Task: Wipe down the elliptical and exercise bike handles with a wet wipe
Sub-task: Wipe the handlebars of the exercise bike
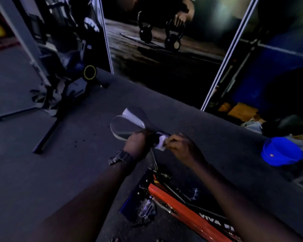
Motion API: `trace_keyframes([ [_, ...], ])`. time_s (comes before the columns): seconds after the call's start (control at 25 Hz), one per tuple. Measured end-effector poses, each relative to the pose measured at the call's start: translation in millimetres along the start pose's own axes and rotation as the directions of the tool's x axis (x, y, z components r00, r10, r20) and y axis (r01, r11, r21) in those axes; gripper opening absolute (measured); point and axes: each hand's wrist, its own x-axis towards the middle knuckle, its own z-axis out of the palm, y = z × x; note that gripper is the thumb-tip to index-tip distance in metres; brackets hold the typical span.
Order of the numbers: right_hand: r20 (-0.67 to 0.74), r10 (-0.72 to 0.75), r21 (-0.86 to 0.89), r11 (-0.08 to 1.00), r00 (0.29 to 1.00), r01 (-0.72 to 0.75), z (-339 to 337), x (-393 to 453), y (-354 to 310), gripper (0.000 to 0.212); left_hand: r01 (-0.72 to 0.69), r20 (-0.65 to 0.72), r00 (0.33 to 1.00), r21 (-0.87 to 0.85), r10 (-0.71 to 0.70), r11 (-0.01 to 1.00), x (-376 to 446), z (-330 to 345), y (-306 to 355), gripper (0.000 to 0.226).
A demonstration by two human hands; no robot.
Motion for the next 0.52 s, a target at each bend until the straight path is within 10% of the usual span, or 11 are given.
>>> trace_keyframes([
  [0.2,0.092,0.105,0.151,0.981,0.990,-0.118,24.6,22.9,-0.4,0.019,0.133,-0.147,0.979,-0.074,-0.143,0.988,-6.5,16.2,16.5,0.036],
  [0.36,0.041,-0.289,0.043,0.957,0.956,0.288,-1.4,-13.2,41.8,0.018,0.175,-0.120,0.975,-0.115,-0.189,0.978,-11.8,13.9,23.1,0.055],
  [0.52,-0.010,0.068,0.348,0.936,0.998,-0.060,-11.0,-0.1,44.6,0.016,0.248,-0.162,0.951,-0.118,-0.265,0.962,-12.0,17.3,35.1,0.051],
])
